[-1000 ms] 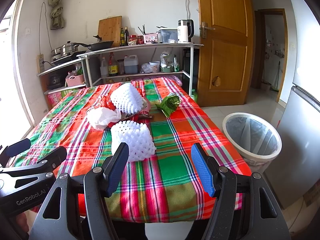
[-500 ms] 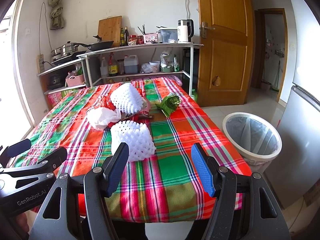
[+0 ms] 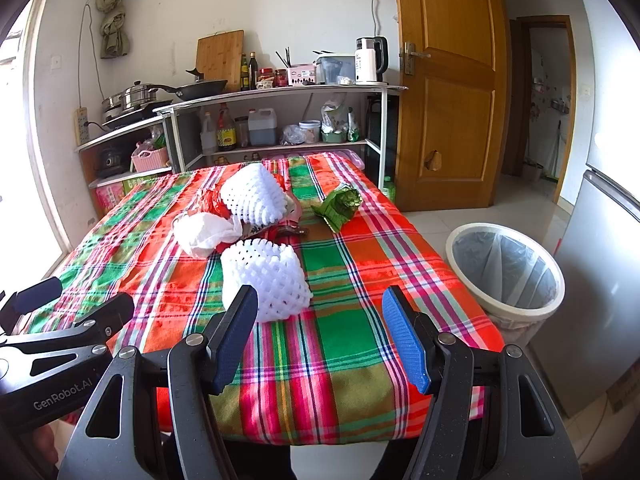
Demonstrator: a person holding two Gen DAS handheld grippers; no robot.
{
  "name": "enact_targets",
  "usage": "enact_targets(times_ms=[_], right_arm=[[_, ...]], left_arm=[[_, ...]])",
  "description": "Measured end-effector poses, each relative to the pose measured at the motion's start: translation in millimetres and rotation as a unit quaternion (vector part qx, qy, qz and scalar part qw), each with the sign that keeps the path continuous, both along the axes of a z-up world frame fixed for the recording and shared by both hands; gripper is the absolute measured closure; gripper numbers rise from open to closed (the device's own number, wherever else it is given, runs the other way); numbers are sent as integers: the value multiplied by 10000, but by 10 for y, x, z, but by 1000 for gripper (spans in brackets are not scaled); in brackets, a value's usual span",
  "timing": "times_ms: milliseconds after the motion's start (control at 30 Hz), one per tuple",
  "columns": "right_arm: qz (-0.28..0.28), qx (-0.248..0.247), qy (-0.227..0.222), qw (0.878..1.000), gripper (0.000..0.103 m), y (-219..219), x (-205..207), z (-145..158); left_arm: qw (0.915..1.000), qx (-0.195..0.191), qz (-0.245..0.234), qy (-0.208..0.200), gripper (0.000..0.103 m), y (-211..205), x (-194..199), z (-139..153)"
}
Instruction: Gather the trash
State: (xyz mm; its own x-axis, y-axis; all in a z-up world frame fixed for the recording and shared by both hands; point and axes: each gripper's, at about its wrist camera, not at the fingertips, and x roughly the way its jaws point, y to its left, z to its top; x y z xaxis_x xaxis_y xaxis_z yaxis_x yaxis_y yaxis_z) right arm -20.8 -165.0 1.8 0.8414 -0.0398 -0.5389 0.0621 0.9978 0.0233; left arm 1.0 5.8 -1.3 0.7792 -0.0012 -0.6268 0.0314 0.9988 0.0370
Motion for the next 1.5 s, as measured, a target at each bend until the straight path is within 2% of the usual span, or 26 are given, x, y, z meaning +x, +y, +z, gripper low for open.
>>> enact_targets(times_ms=[233,467,667,933,1200,1500], right_arm=[[154,174,71,9997,38,-14,61,-30],[581,467,122,9971,38,-49,207,-87],[1174,611,192,9910,37,-4,413,-131],[1304,903,579,9856,37,-44,709,-285],[1592,828,895,9797,36,40,940,-412],[1559,786,1146,9779,36,26,1157,-478]], left_arm=[[10000,-81,-30,46,8,44,39,-42],[9968,-736,-131,285,8,294,220,-120],[9934,-975,-369,487,8,423,423,-178],[9901,-1142,-614,529,2,501,685,-170],[9894,-1137,-649,621,2,455,998,-165],[9828,-1357,-845,923,2,323,1391,-233]])
